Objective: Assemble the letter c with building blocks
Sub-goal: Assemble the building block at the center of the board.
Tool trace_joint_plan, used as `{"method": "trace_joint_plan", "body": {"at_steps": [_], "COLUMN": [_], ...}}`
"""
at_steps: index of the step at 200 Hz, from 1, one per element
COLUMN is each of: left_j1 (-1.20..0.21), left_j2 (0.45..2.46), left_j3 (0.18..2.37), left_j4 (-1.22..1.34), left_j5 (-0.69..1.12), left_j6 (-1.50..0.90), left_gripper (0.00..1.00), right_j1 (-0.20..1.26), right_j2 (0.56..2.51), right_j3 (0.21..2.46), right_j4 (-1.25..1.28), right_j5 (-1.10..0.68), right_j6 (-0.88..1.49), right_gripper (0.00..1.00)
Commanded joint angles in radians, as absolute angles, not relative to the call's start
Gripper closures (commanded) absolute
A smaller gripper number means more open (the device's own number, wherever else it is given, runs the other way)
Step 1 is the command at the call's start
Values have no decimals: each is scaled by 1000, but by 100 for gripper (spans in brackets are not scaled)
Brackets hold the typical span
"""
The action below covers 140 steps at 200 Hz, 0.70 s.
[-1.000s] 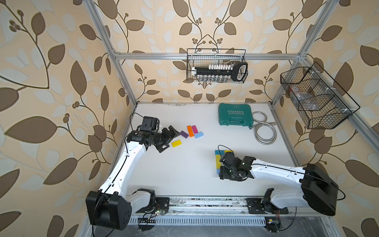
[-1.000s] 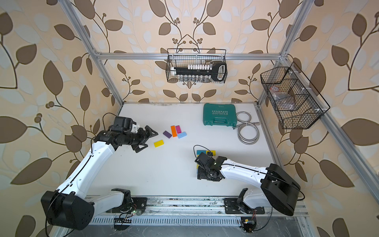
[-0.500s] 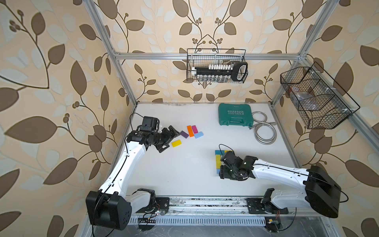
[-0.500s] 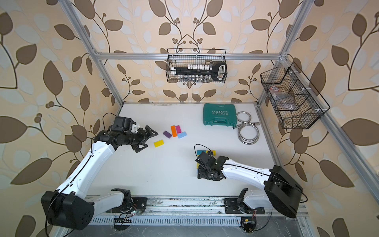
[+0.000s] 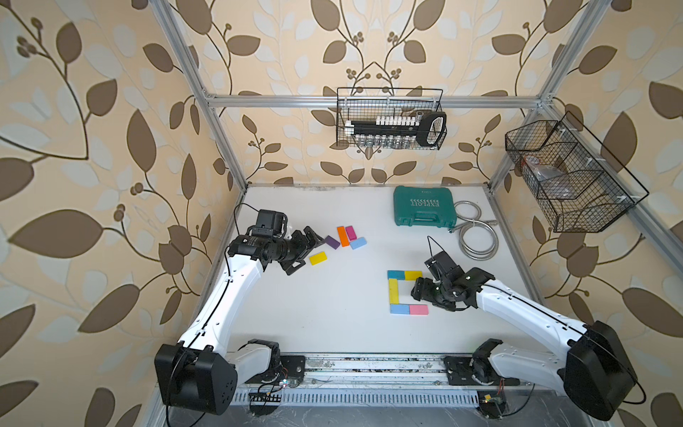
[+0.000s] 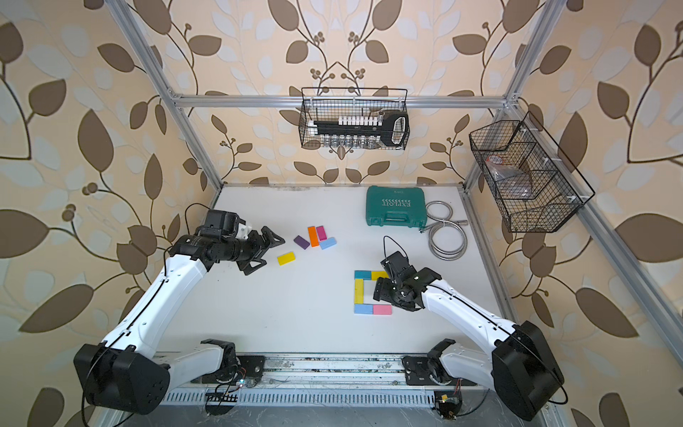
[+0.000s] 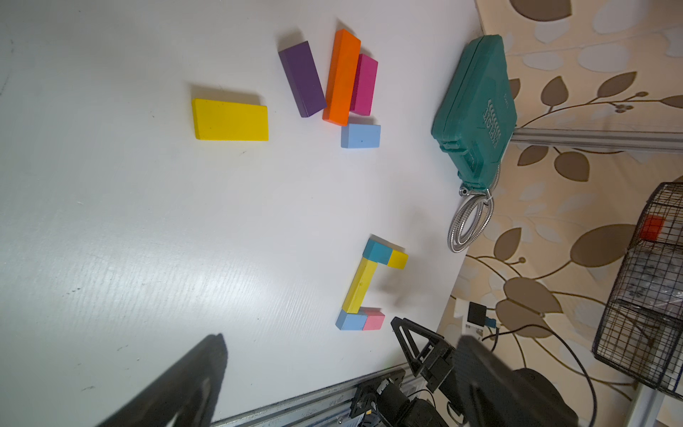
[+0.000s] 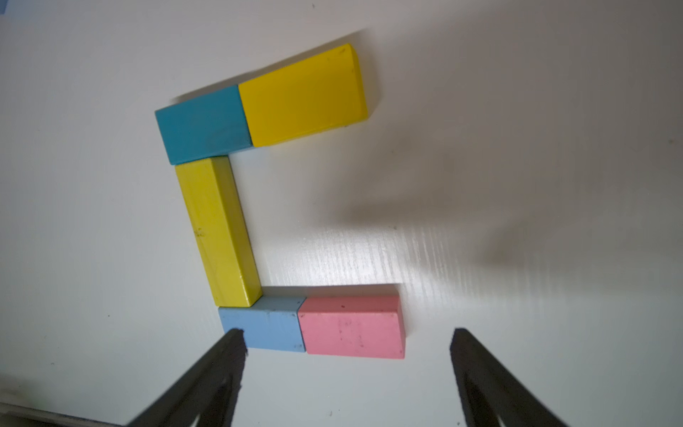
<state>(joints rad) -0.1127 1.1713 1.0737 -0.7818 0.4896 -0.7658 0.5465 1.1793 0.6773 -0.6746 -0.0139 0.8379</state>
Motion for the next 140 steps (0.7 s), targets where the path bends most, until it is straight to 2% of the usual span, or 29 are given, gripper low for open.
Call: {"method": "trace_joint_plan", "body": {"at_steps": [1,140], "left_j1": [-123,-124], "left_j2": [1163,1164], "left_j3": [1101,1101], "left_j4": [-777,-775], "left_j5": [483,483], "left_j6": [-767,-769], "left_gripper": [1,1], "right_j1": [543,554], "right_j2": [1196,1270], "right_j3": [652,604], "right_j4": [-657,-563], "right_j5": [-65,-116], "right_j6": [820,852], "right_gripper": [14,15]}}
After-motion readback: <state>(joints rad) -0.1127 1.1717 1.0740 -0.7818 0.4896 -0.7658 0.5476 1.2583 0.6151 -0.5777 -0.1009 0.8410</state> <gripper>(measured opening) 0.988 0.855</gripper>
